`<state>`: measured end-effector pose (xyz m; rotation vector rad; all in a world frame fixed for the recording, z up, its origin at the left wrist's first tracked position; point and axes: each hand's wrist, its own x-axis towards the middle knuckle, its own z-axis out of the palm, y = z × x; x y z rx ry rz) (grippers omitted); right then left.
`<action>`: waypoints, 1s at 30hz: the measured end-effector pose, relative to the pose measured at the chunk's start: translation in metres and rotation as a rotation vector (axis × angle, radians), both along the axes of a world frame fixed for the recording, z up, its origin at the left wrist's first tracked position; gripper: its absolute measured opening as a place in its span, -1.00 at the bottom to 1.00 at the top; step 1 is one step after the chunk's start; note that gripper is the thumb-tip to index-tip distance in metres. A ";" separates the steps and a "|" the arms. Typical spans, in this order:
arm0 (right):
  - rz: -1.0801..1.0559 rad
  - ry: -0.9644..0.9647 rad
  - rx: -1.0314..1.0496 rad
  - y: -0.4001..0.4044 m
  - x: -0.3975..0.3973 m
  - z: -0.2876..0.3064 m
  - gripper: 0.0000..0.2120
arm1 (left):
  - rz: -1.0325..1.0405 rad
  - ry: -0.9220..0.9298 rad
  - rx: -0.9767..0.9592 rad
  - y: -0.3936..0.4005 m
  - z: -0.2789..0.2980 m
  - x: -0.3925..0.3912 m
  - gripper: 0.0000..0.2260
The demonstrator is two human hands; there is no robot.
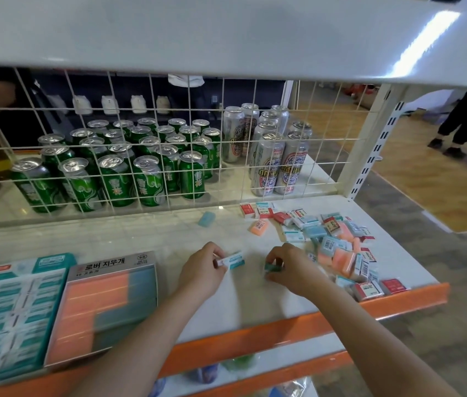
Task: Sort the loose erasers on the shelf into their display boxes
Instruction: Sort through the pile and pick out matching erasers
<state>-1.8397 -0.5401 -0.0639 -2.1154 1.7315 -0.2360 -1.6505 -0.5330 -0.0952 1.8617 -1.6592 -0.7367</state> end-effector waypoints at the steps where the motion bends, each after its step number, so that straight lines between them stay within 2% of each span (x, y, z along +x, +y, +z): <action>1: -0.011 -0.024 -0.017 0.000 0.000 0.001 -0.77 | 0.014 0.035 0.003 0.001 0.001 0.000 -0.91; 3: -0.030 -0.077 -0.047 0.000 0.001 0.003 -0.82 | 0.035 0.093 0.002 0.002 0.003 0.001 -0.92; 8: -0.073 -0.278 -0.096 0.001 0.007 0.014 -0.79 | 0.050 0.157 -0.016 0.005 0.007 0.008 -0.90; 12: -0.144 -0.449 -0.093 0.005 0.009 0.015 -0.93 | 0.064 0.215 -0.010 0.008 0.010 0.012 -0.88; 20: -0.311 -0.936 0.063 0.024 0.004 0.009 -0.81 | 0.128 0.349 -0.062 0.022 0.018 0.016 -0.83; 25: -0.332 -1.037 0.103 0.036 0.005 0.011 -0.84 | 0.114 0.426 -0.098 0.035 0.022 0.021 -0.79; 30: -0.319 -1.058 0.113 0.049 0.010 0.014 -0.85 | 0.101 0.419 -0.137 0.050 0.025 0.035 -0.81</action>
